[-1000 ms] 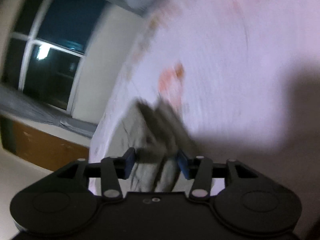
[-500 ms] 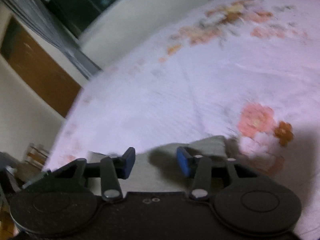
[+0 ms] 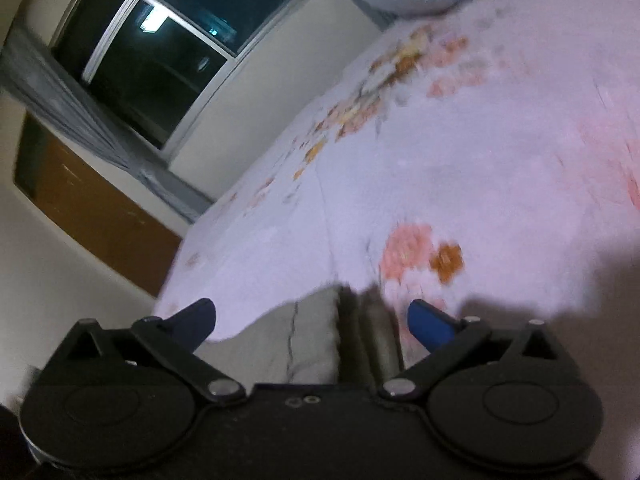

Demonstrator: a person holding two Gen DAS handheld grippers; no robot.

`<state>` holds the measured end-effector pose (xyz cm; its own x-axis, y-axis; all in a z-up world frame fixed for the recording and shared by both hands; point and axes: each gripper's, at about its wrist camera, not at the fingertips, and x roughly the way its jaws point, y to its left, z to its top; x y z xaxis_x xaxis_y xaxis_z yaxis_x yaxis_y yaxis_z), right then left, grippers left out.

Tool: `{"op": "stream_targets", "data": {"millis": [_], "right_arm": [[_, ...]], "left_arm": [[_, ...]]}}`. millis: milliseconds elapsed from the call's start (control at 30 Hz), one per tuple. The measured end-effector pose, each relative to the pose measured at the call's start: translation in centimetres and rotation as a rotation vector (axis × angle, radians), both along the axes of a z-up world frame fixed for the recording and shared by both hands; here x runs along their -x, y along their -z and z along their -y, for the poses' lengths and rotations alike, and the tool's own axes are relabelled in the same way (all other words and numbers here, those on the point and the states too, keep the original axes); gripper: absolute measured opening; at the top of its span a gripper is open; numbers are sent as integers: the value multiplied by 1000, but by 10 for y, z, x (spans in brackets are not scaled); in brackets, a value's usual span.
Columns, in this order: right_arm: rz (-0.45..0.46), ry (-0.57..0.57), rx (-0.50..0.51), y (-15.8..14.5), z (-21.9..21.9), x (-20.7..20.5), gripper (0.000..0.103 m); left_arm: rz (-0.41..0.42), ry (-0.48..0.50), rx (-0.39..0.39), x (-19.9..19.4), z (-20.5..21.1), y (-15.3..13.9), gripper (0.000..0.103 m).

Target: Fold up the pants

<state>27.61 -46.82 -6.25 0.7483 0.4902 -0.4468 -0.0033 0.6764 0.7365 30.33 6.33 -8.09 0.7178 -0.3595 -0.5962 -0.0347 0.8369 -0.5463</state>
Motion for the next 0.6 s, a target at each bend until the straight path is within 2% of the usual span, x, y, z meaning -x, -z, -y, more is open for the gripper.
{"op": "stream_targets", "data": {"millis": [100,200,267,433,500,600], "right_arm": [[-55,-15,-24,18,9,11,97],[-105,-37,-95,32,12,22,96],[-100,-58,-134,35,11,27,96],[-130,-168,-216,39,-3,15,95],[-149,-188,-213,41,-8,6,95],[-151,-194,-287,45,-2,0,95]], "left_arm": [[-13,13,46,20,0,10,103],[-24,26,120,26,3,19,103],[-30,34,138,27,8,22,103],[-40,59,207,18,13,28,103],[-50,75,234,9,17,30,103],[-58,115,244,-2,24,35,103]]}}
